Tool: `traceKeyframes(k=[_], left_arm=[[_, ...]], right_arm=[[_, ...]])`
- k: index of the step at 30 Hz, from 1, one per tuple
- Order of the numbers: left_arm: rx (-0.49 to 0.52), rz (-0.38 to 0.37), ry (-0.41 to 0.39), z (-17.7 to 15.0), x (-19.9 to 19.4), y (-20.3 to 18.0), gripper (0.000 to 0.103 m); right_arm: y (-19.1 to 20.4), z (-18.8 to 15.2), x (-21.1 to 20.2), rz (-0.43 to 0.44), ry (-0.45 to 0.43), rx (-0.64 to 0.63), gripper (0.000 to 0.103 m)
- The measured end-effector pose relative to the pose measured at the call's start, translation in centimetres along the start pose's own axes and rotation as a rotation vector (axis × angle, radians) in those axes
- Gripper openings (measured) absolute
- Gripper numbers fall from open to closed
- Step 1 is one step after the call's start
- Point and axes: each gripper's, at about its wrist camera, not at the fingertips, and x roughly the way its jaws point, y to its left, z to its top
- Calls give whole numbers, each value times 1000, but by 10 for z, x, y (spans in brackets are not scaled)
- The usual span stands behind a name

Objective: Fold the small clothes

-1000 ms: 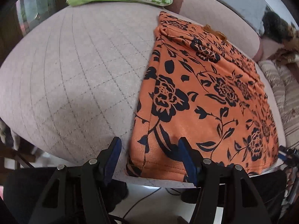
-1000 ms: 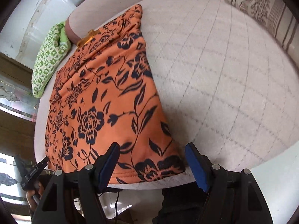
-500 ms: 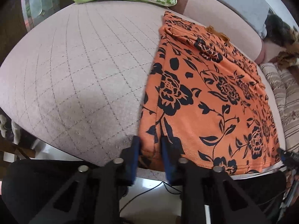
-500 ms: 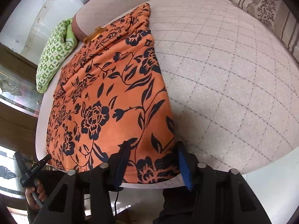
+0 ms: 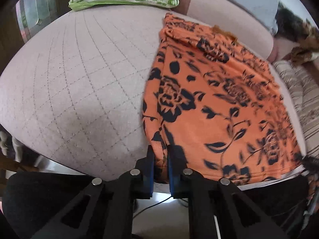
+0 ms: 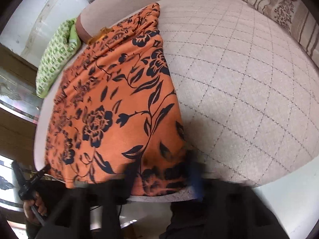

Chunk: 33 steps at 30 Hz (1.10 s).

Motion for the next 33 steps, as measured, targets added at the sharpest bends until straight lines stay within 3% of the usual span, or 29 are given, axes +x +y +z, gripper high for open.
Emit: traceKeyframes(k=[4, 6, 8, 10, 12, 13, 14, 15, 17, 18, 19, 20, 24, 27, 30, 33], left_arm=[[-68, -59, -64, 7, -20, 8, 10], [-59, -45, -77, 9, -22, 9, 10], [-53, -11, -24, 8, -6, 9, 11], [-53, 23, 21, 5, 7, 9, 13], [-36, 38, 3, 6, 2, 5, 25], [-31, 41, -1, 6, 1, 3, 46], [-27, 53, 1, 6, 3, 2, 52], [-22, 69, 9, 5, 6, 2, 51], [-11, 81, -2, 6, 6, 2, 10], [-16, 32, 7, 8, 6, 2, 10], [-28, 18, 7, 10, 4, 2, 9], [-36, 9, -1, 13, 1, 1, 9], [-38, -28, -41, 18, -18, -2, 9], [-10, -79, -92, 32, -40, -11, 9], [2, -149, -181, 76, -63, -24, 9], [-10, -216, -265, 144, -76, -37, 9]], right_arm=[[-1, -3, -13, 81, -36, 20, 8], [2, 0, -25, 135, -76, 31, 8], [2, 5, -24, 154, -73, 38, 10], [-3, 5, -4, 107, 3, 64, 12], [-6, 4, 6, 110, 38, 94, 15], [-7, 4, 5, 115, 24, 99, 19], [-8, 5, 4, 128, 17, 108, 32], [-9, 5, 5, 143, 19, 120, 45], [-11, 8, 7, 182, 34, 135, 48], [-10, 9, 6, 184, 37, 129, 43], [-8, 9, 7, 198, 39, 122, 32], [-8, 10, 7, 225, 44, 115, 12], [-7, 7, -5, 405, -14, 163, 10], [-1, 14, -14, 473, -56, 171, 10], [9, 39, -25, 557, -104, 168, 10], [24, 97, -41, 658, -196, 153, 10]])
